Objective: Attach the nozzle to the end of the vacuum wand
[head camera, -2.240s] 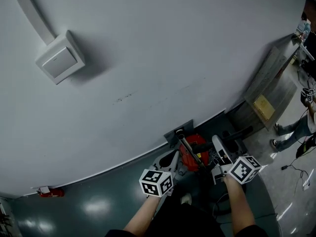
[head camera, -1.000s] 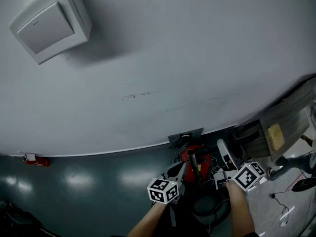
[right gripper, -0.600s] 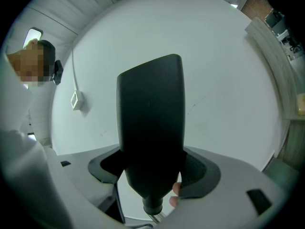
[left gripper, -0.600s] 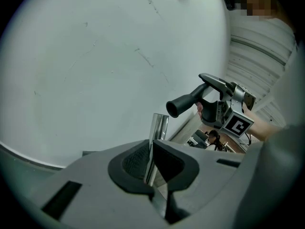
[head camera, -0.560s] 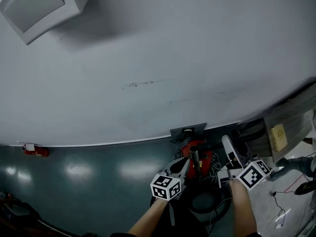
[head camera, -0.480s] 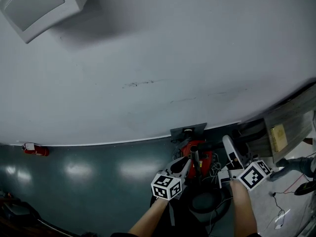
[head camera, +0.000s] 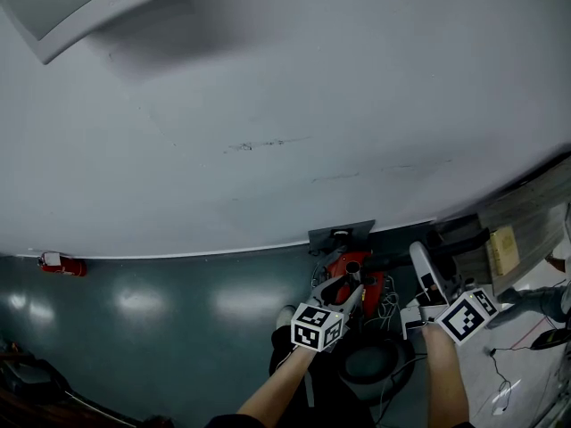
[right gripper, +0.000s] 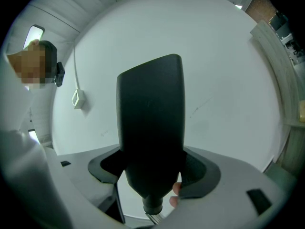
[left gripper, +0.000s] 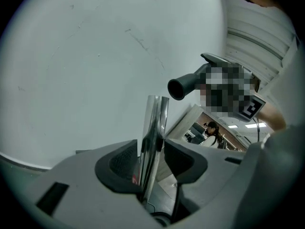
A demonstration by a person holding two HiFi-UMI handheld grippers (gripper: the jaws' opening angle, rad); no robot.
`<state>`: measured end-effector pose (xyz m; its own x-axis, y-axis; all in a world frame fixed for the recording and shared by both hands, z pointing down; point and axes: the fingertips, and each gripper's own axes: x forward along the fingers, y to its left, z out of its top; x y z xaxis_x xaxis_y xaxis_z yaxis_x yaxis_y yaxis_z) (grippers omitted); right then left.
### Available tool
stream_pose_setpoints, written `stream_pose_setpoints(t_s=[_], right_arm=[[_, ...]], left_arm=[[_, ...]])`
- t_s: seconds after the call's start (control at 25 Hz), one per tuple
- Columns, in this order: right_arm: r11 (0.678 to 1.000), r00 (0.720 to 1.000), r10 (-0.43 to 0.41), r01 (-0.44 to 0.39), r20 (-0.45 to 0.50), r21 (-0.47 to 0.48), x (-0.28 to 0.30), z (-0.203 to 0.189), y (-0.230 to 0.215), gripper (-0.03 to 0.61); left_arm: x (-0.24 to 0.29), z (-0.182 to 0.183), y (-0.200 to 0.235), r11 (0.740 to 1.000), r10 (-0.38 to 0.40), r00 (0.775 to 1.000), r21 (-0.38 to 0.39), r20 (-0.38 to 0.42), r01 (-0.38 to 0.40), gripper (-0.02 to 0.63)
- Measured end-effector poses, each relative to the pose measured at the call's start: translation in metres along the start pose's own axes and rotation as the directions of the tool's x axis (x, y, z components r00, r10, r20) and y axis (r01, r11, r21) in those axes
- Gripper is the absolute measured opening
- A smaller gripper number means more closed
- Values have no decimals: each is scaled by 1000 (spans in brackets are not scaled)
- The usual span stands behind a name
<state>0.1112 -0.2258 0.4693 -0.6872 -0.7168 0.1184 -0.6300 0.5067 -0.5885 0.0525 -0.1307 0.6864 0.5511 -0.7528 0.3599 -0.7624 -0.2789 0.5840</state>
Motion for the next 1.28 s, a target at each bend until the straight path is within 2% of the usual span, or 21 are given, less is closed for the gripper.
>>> stream_pose_setpoints(t_s=[0.24, 0.48, 0.92, 1.08, 1.28], right_arm=[[1000, 999, 5, -5, -34, -16, 6, -4, 3, 331], [999, 995, 6, -10, -96, -38, 17, -20, 4, 331], [981, 976, 17, -58, -217, -185, 47, -41, 26, 331], [944, 954, 32, -127, -300, -304, 63, -52, 48, 330], [848, 903, 47, -262, -427, -461, 79, -74, 79, 330]], left_arm=[[9, 1, -1, 999, -1, 1000, 51, -25, 2, 170], [10, 1, -2, 996, 8, 1000, 92, -28, -6, 146], [12, 1, 0, 992, 27, 998, 124, -53, -21, 140], [11, 2, 0, 987, 42, 997, 155, -61, -33, 140], [12, 3, 0, 983, 54, 997, 180, -61, -42, 140]])
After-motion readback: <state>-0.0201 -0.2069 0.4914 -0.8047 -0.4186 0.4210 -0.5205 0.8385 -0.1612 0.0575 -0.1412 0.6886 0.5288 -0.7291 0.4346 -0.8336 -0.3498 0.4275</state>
